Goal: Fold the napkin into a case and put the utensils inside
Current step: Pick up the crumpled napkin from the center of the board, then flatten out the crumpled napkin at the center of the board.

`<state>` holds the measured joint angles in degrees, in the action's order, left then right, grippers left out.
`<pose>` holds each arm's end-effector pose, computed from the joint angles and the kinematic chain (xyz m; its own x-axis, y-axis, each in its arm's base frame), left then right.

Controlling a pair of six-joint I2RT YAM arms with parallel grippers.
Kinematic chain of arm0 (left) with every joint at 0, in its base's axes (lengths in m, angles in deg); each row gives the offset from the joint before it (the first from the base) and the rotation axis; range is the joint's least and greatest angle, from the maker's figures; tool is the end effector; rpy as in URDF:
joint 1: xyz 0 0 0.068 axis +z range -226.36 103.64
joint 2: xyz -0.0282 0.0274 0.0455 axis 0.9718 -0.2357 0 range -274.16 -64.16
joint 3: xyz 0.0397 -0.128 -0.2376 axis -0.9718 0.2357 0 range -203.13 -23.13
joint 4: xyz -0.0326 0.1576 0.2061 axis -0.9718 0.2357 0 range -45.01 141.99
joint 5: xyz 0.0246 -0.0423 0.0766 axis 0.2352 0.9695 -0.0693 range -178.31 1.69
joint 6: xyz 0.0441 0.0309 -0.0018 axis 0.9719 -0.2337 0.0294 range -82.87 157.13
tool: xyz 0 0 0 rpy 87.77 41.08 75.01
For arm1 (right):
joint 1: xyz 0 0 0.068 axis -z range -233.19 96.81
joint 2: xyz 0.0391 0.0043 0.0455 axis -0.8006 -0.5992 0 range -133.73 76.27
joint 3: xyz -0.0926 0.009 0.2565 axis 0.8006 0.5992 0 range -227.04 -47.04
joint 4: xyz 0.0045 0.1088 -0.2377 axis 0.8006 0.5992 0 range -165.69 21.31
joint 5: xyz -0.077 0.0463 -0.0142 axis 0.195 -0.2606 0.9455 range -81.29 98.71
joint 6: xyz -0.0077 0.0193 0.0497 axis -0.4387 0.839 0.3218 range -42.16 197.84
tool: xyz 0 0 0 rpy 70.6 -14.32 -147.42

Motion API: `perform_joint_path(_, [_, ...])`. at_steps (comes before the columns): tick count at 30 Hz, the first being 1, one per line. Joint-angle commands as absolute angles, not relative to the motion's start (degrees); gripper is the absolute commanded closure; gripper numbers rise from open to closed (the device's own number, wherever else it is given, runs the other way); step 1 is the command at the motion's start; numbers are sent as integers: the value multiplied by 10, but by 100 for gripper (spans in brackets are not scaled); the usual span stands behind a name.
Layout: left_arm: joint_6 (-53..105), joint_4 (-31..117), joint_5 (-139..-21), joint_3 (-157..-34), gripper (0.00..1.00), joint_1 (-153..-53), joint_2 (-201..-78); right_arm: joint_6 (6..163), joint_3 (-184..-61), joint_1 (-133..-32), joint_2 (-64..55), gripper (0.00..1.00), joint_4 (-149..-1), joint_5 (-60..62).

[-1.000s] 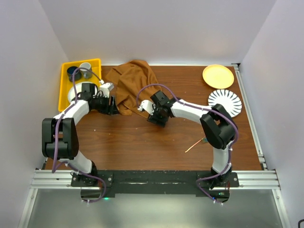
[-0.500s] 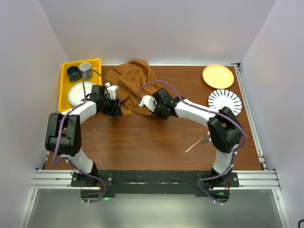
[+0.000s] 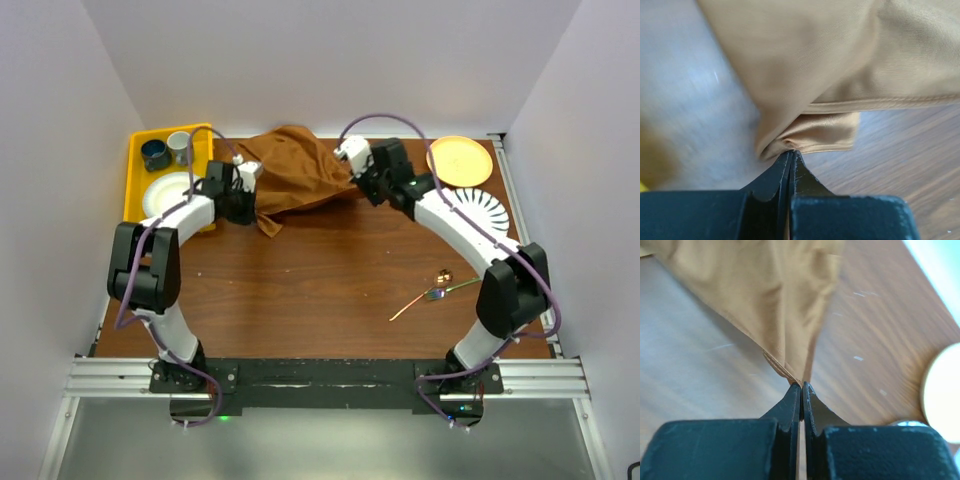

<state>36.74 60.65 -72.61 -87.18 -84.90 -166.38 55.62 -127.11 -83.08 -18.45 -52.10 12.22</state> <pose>0.3640 -0.0643 0.1799 -0.8003 0.1135 -0.5888 0.2954 0.9291 -0.2225 0.3305 0.1875 0.3050 -0.3243 -0.6219 -0.7128 -0.6249 0.7065 -0.3321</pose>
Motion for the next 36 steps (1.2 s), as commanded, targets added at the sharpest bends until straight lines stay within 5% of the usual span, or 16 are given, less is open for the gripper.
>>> perform_joint_path(1, [504, 645, -685, -980, 100, -864, -1581, 580, -1333, -792, -134, 100, -509, 135])
perform_joint_path(8, [819, 884, -617, -1084, 100, -894, -1518, 575, -1367, -763, -91, 100, -475, 158])
perform_joint_path(12, [959, 964, -658, -991, 100, -945, -1497, 563, -1305, -759, -81, 100, -470, 174])
perform_joint_path(18, [962, 918, -664, -885, 100, -949, -1510, 567, -1243, -757, -79, 100, -469, 167])
perform_joint_path(20, [930, 871, -648, -851, 94, -946, -1494, 568, -1232, -757, -79, 100, -469, 165])
perform_joint_path(24, [875, 781, -606, -776, 61, -923, -1441, 573, -1217, -757, -81, 100, -470, 158])
perform_joint_path(36, [1070, 775, -527, -665, 44, -890, -1405, 574, -1193, -755, -83, 100, -477, 155])
